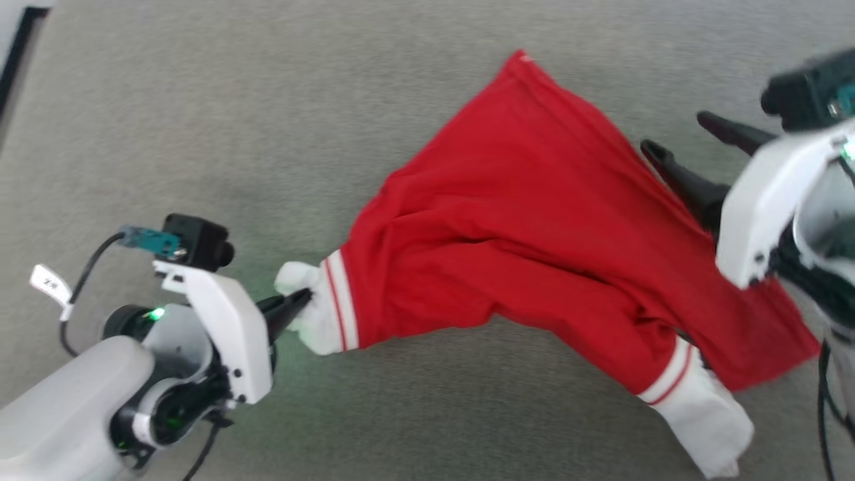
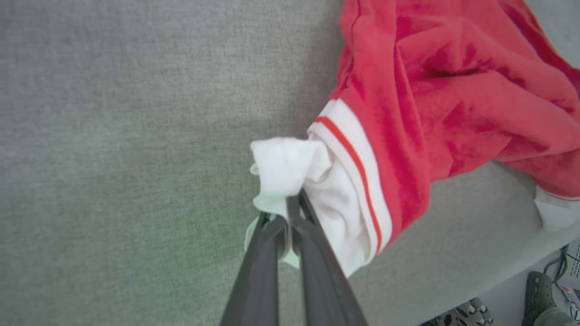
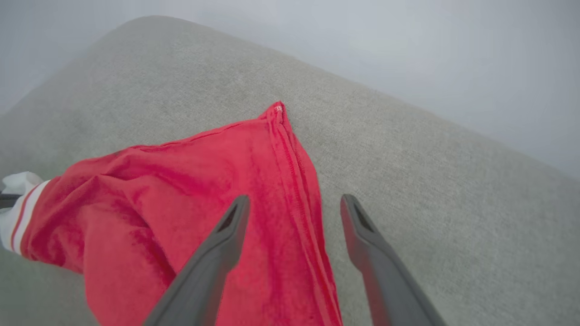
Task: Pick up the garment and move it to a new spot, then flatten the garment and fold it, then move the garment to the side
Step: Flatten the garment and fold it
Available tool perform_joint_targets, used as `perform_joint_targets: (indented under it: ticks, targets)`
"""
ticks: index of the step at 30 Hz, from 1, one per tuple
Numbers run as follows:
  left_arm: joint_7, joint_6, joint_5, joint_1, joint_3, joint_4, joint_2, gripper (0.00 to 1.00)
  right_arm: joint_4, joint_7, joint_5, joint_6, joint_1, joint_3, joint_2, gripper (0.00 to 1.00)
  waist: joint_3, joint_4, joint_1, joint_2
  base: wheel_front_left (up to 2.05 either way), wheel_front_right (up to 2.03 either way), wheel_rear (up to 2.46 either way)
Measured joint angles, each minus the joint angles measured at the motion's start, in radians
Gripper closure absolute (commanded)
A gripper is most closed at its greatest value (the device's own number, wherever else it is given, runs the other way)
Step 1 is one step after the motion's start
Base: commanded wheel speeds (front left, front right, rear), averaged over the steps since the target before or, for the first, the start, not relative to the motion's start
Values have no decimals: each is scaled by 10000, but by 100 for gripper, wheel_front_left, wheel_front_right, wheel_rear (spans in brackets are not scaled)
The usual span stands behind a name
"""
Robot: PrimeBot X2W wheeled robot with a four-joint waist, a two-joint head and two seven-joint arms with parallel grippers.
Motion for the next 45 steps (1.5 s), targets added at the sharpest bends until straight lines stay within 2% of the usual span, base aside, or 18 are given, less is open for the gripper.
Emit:
perform_joint_targets:
  ticks: [5, 13, 19, 29, 30, 31, 35, 38, 43, 45]
  targets:
    - [59, -334, 153, -338, -215, 318, -598, 100, 1871, -479, 435, -2, -1506, 1051, -500, 0, 96, 675, 0, 0, 0, 0, 0]
    - [86, -924, 451, -823, -523, 989, -1567, 100, 5064, -677, 934, 0, -3734, 2619, -811, 0, 351, 1739, 0, 0, 0, 0, 0]
    - [-19, -1398, 453, -1042, -637, 1636, -2226, 100, 7380, 17, 1152, -2, -5007, 3574, -867, 0, 616, 2407, 0, 0, 0, 0, 0]
    - [-121, -1891, 454, -1269, -692, 2420, -2663, 100, 9125, 1438, 1956, -6, -6199, 5083, -740, 1, 900, 2816, 0, 1, 0, 0, 0]
    - [-121, -1937, 454, -1283, -694, 2499, -2683, 100, 9229, 1484, 1983, -6, -6279, 5195, -721, 55, 900, 2815, 0, 1, 0, 0, 0]
    - [-121, -1948, 453, -1297, -686, 2566, -2679, 100, 9354, 1523, 2082, -6, -6366, 5265, -686, 100, 893, 2800, 0, 0, 0, 0, 0]
    - [-69, -2031, 449, -1489, -619, 2721, -2558, 100, 9699, 1407, 2245, -2, -6608, 5432, -560, 100, 853, 2627, 0, 0, 0, 0, 0]
    - [94, -2011, 453, -1666, -520, 2754, -2247, 100, 9555, 1022, 2357, 2, -6664, 5582, -543, 100, 788, 2398, 0, 0, 0, 0, 0]
    - [539, -1793, 575, -2337, -259, 2623, -1540, 100, 8913, 293, 2823, 0, -6680, 5601, -861, 100, 593, 1882, 0, 0, 0, 0, 0]
    - [941, -1628, 633, -2885, -48, 2454, -993, 100, 8445, -65, 3007, 0, -6754, 5519, -1116, 100, 440, 1509, 0, 0, 0, 0, 0]
